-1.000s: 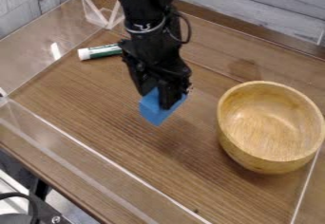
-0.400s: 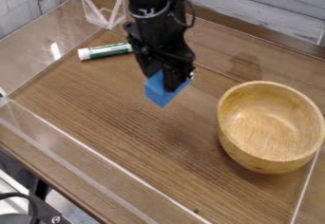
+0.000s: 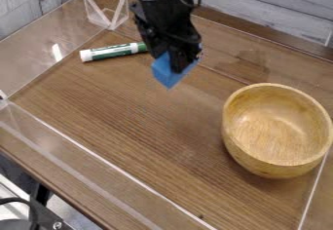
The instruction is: Put the blue block in the brown bowl
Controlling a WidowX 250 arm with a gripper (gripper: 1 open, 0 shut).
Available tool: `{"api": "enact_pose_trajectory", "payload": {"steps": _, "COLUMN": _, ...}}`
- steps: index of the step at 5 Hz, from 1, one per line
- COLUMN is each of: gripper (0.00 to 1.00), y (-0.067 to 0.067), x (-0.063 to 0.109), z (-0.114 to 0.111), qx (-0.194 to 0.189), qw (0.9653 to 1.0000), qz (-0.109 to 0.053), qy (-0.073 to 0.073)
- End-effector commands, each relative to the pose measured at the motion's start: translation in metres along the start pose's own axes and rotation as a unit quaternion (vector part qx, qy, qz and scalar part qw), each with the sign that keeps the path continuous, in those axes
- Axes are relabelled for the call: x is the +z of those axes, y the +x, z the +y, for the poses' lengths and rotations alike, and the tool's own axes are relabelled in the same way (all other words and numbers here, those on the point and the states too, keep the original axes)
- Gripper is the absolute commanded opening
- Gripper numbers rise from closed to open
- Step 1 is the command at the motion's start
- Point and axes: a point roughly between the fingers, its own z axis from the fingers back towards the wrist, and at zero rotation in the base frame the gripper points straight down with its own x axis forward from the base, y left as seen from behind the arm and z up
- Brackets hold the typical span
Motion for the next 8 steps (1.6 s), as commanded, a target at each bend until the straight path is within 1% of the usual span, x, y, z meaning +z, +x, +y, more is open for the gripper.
{"api": "enact_pose_trajectory", "payload": {"steps": 1, "gripper": 0.0, "y": 0.025, "x": 0.011, "z": 0.015, "qx": -0.021, "qw": 0.9988, "qz": -0.043, "qy": 0.015}}
{"api": "enact_pose_trajectory", "payload": {"steps": 2, "gripper": 0.0, "y": 0.035, "x": 0.009, "z": 0.027, "qx": -0.037, "qw": 0.9976, "qz": -0.055, "qy": 0.019}}
{"api": "enact_pose_trajectory", "payload": {"steps": 3, "gripper": 0.0, "y": 0.041, "x": 0.005, "z": 0.039, "qx": -0.046, "qw": 0.9965, "qz": -0.065, "qy": 0.024}}
{"api": "enact_pose_trajectory", "payload": {"steps": 4, "gripper": 0.0, "y": 0.048, "x": 0.001, "z": 0.05, "qx": -0.052, "qw": 0.9953, "qz": -0.076, "qy": 0.029}}
{"api": "enact_pose_trajectory", "payload": {"steps": 5, "gripper": 0.0, "y": 0.054, "x": -0.006, "z": 0.058, "qx": -0.053, "qw": 0.9945, "qz": -0.084, "qy": 0.034}}
{"api": "enact_pose_trajectory", "payload": {"steps": 7, "gripper": 0.0, "y": 0.043, "x": 0.017, "z": 0.009, "qx": -0.063, "qw": 0.9937, "qz": -0.09, "qy": 0.025}}
{"api": "enact_pose_trajectory", "payload": {"steps": 8, "gripper": 0.0, "y": 0.042, "x": 0.024, "z": -0.024, "qx": -0.063, "qw": 0.9933, "qz": -0.094, "qy": 0.022}}
